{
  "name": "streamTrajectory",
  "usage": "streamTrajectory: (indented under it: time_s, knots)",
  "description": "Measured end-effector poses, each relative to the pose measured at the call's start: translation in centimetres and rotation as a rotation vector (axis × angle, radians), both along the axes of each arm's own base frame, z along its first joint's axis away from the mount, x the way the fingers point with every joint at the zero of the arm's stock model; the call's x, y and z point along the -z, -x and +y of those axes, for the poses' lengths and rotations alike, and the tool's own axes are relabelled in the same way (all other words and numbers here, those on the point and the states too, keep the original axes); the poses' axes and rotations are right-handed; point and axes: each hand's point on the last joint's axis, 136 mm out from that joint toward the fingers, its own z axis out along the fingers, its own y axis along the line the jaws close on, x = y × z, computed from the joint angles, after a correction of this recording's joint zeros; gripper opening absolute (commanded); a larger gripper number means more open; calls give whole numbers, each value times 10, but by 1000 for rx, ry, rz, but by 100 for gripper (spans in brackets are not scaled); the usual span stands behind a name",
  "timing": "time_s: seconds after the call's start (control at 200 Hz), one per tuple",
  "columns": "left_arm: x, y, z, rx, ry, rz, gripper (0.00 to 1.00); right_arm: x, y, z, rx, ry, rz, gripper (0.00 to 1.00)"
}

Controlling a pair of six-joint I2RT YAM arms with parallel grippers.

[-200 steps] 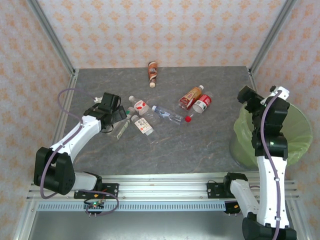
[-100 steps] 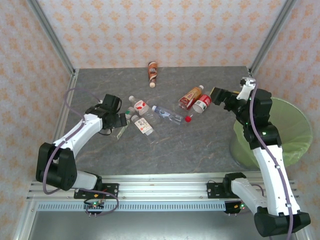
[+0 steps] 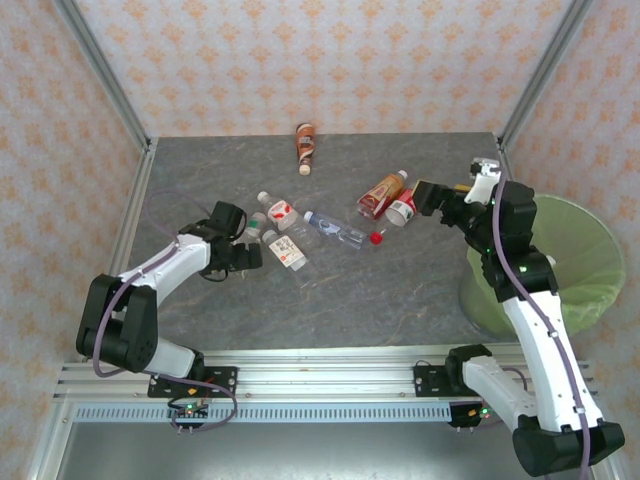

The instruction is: Put the plastic bottles in the bin

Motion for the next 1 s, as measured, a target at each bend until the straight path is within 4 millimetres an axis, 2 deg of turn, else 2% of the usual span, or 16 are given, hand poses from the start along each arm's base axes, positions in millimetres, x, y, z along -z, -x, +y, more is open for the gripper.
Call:
streamTrajectory:
  time_s: [0.095,0.255,0.38,0.49,0.616,0.771,0.891,1.001]
  knots:
    - [4,2,-7,30,-7,12,100,13,-5,5,-19,-13,9,99]
    - [4,4,-12,57,-11,14,97,47,-11,18,-88,-47,52,99]
    - [8,4,-11,60,-16,27,94,50,-18,24,-114,-52,74,99]
    - [23,8,-11,63,-35,79,90,42,-30,31,-145,-62,86,99]
    - [39,13,-18,81,-49,134,77,44,-42,43,-196,-81,111,99]
    - [37,1,-30,118,-66,114,57,63,-43,71,-263,-71,166,99]
    - [36,0,-31,126,-80,104,52,72,-40,92,-304,-52,184,99]
    - [31,1,-27,119,-94,83,51,73,-44,97,-291,-50,177,99]
